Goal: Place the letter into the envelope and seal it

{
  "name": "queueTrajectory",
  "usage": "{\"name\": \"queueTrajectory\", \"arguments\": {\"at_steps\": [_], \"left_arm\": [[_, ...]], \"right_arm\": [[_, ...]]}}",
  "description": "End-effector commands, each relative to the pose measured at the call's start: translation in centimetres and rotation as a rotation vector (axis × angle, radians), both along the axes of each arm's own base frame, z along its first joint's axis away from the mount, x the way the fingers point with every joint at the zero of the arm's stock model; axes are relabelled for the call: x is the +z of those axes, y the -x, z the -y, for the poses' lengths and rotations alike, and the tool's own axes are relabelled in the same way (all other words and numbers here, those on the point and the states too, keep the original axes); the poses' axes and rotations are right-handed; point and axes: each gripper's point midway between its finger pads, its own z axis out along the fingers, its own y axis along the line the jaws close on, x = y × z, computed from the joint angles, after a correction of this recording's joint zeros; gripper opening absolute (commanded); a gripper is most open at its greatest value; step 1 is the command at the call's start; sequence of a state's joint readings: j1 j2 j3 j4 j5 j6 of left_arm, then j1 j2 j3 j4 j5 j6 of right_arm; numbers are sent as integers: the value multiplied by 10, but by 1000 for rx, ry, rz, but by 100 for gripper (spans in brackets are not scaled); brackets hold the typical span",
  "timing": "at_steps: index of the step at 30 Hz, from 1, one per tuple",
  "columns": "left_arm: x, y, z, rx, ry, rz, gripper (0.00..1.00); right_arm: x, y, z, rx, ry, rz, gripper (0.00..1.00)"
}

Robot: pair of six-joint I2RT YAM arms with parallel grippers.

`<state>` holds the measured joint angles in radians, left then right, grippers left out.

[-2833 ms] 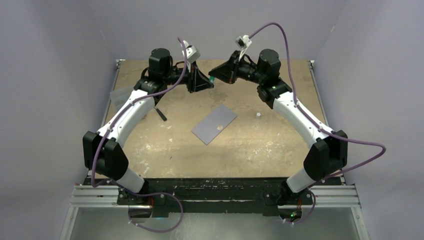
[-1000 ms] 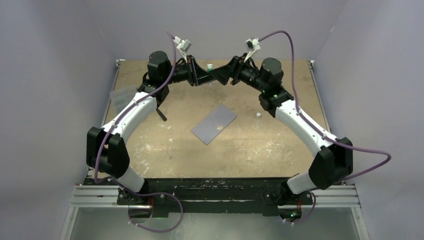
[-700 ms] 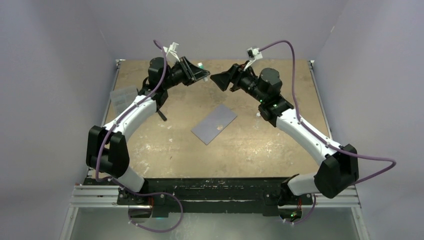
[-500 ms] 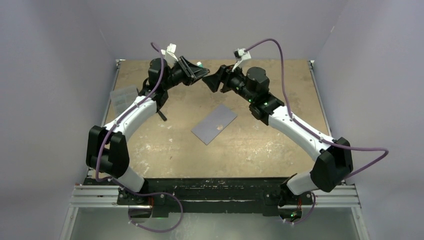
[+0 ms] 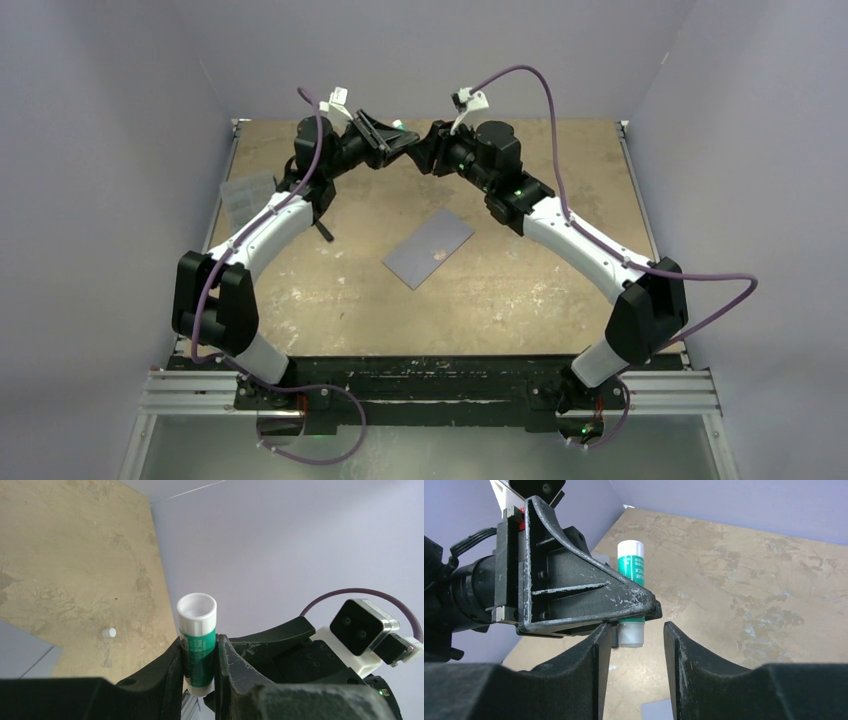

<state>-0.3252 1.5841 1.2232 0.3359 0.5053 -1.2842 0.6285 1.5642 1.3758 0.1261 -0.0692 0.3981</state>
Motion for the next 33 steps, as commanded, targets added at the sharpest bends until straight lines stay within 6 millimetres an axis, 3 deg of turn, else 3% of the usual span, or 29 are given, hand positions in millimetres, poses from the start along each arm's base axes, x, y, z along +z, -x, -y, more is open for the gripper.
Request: {"name": "queueTrajectory", "arguments": {"at_steps": [1,12,21,26,29,33], "left_arm": [[28,11,2,-38,48,51,0],[33,16,3,-61,74,43,0],[36,15,-3,-41,92,25,0],[35,15,-4,-42,91,28,0],[35,15,-4,-44,90,29,0],[37,17,-4,-48,88,38,0]], "right_arm": [[33,1,-3,18,-11,96,43],[31,-4,-12,23,18,96,46],[22,-1,-12,2,130,173,40],[21,-5,-8,-25,146,168,49],[24,-9,-7,-51,132,157,38],[23,-14,-5,-79,131,143,14]]}}
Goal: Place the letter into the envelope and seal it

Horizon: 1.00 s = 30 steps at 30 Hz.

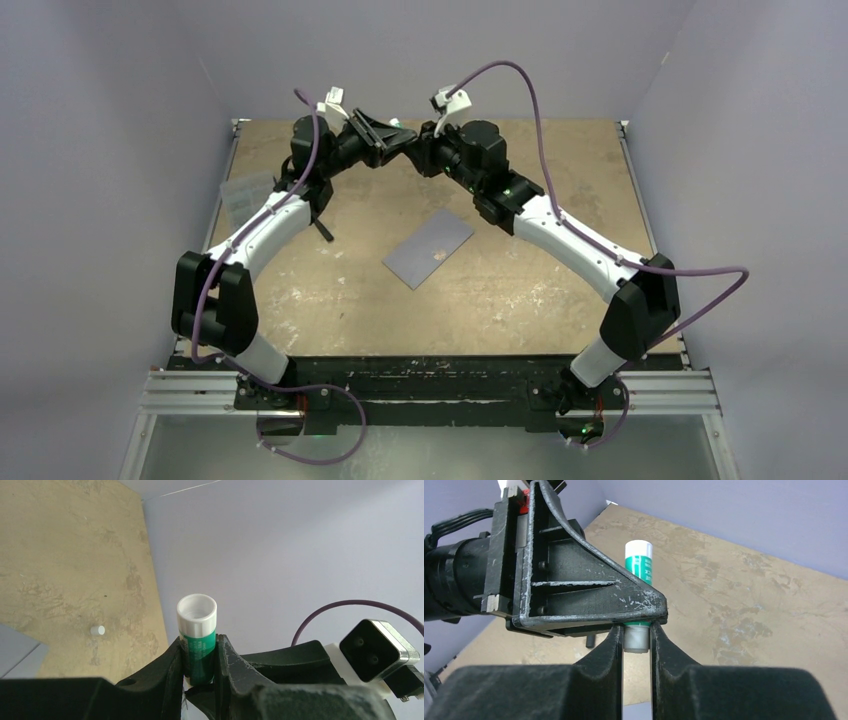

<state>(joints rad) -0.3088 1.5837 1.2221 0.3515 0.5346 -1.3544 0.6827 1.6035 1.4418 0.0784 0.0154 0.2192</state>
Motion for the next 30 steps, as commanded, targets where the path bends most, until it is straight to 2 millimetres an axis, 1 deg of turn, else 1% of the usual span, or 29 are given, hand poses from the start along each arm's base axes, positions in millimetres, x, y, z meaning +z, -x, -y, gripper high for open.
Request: {"name": "queueTrajectory", "arguments": {"at_steps": [1,2,4,5,7,8,10,11,12,15,18,20,22,26,30], "left_arm": [[32,17,0,-34,37,80,0],[33,17,0,-34,35,85,2],[33,17,-3,-30,25,89,11],[32,17,-5,-26,19,88,18],[31,16,-11,-14,8,91,36],[30,15,-15,-5,2,96,44],[31,15,-21,-7,-15,116,56],[31,16,-23,-20,-25,128,60],[32,19,-23,-41,-40,144,64],[30,32,-17,-144,-88,188,73],[28,48,-11,-247,-109,216,74],[29,59,-8,-309,-116,242,73],[28,69,-8,-360,-129,266,71],[21,80,-10,-408,-164,271,66],[21,87,-10,-439,-160,281,56]], "right_arm": [[24,-12,7,-74,-28,47,11],[22,-13,9,-84,-25,46,7],[23,-7,10,-65,-25,57,2],[24,-1,6,-18,-20,75,1],[31,9,7,28,-2,135,0],[37,17,7,73,9,170,0],[41,28,7,136,36,217,0],[42,32,6,166,49,230,0],[38,35,6,196,70,230,0],[34,41,7,255,118,249,0],[35,52,5,333,132,282,0],[32,54,5,363,162,292,0],[28,57,4,405,199,299,0],[28,61,5,449,248,332,0],[25,66,5,492,282,333,0]]}}
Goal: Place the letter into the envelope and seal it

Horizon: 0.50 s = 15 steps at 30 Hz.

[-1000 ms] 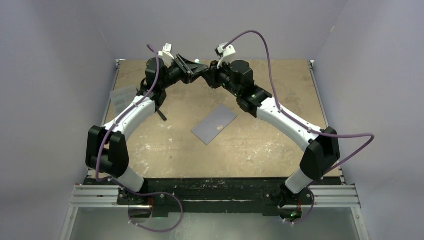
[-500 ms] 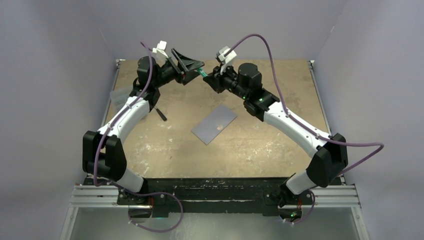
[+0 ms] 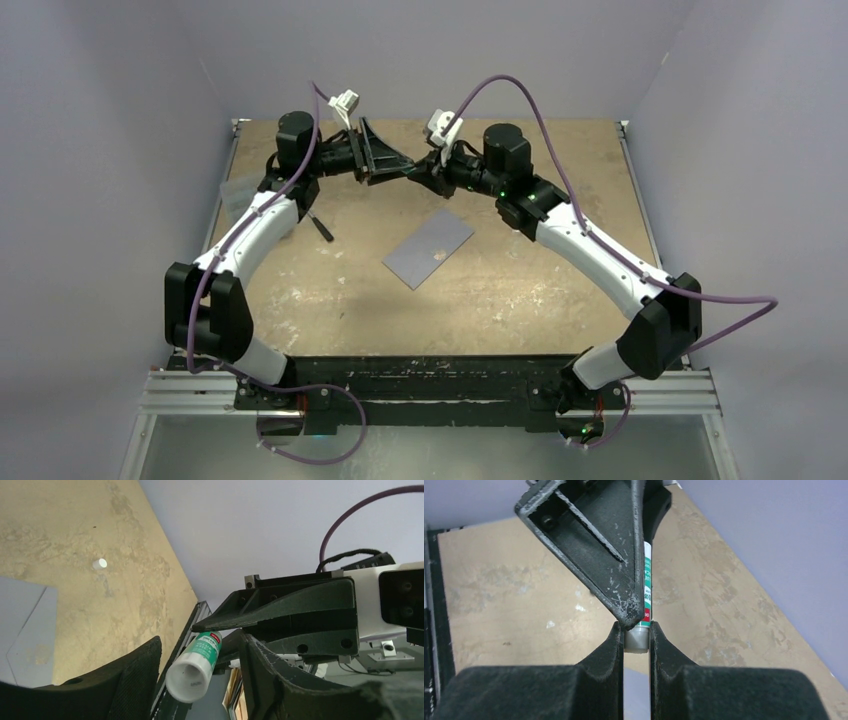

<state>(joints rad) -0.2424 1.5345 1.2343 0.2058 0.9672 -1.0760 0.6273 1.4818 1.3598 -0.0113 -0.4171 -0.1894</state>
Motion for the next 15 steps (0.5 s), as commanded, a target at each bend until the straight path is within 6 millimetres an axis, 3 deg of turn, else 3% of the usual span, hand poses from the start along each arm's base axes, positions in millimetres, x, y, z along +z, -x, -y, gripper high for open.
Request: {"name": "queueTrajectory", "arguments": {"at_steps": [1,4,15], "left_arm": [[27,21,-4,-76,2,119,53],[23,21,-5,-87,2,104,45],[27,30,-17,-139,4,130,33]], "right_arm": [[25,13,0,90,25,90,0],[20,12,2,83,44,84,0],[10,9,7,67,78,84,0]]}}
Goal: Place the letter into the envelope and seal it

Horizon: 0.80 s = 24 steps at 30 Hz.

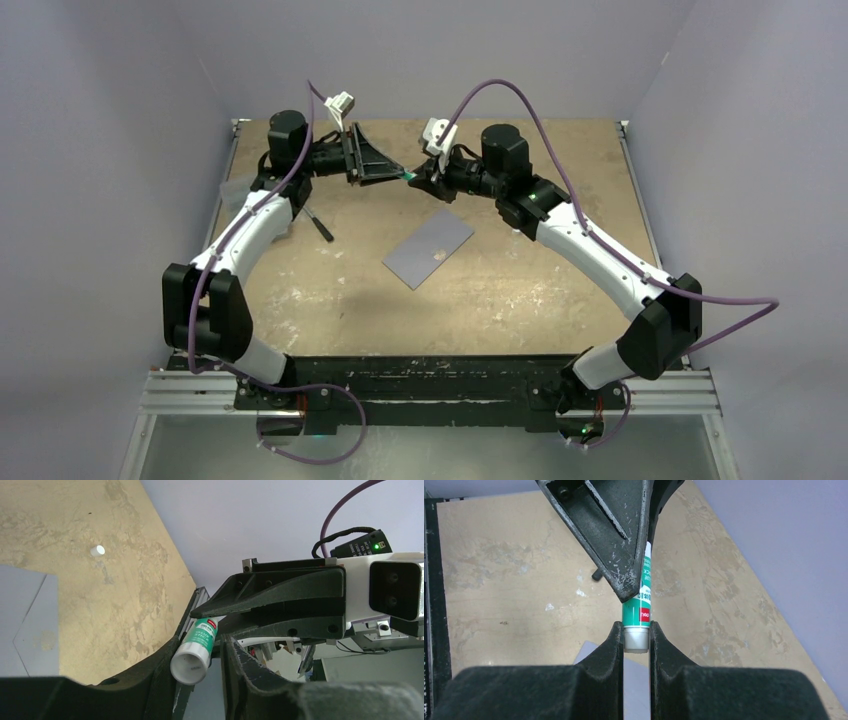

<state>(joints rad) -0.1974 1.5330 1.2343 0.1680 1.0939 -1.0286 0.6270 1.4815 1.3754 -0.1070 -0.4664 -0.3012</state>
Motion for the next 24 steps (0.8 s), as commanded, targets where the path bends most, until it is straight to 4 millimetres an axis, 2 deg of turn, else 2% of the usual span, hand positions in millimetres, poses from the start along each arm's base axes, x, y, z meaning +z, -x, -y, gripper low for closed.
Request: {"name": "queueTrajectory", "arguments": {"at_steps": [1,3,5,6,7,8,11,13,15,17,20,22,24], "left_arm": [[31,18,-4,-54,17,123,30],[29,17,-4,-54,17,119,24],[28,17,-4,-51,18,117,5],[28,16,-4,-48,18,122,0],[29,15,-4,-45,19,128,0],[30,14,-4,-35,20,138,0],[27,2,-6,29,4,152,0],[18,-14,-10,110,-30,149,0],[4,-33,-20,211,-71,129,0],[-8,-50,-33,305,-89,115,0],[-19,-64,-50,416,-106,115,0],[-27,-68,-57,465,-130,116,0],[-35,-70,-60,482,-164,131,0]], "right_arm": [[22,1,4,10,-14,58,0],[23,3,2,30,-17,58,0],[22,6,0,53,-17,59,0],[21,7,-1,57,-17,52,0],[21,6,-1,55,-18,42,0],[21,3,-1,40,-24,28,5],[21,-4,1,-23,-39,-6,58],[27,-9,7,-83,-64,-15,74],[33,-10,11,-125,-107,-27,83],[40,-6,13,-144,-172,-60,88],[40,-5,21,-236,-277,-160,87],[19,-25,43,-452,-299,-271,85],[-22,-47,80,-740,-246,-395,81]]}}
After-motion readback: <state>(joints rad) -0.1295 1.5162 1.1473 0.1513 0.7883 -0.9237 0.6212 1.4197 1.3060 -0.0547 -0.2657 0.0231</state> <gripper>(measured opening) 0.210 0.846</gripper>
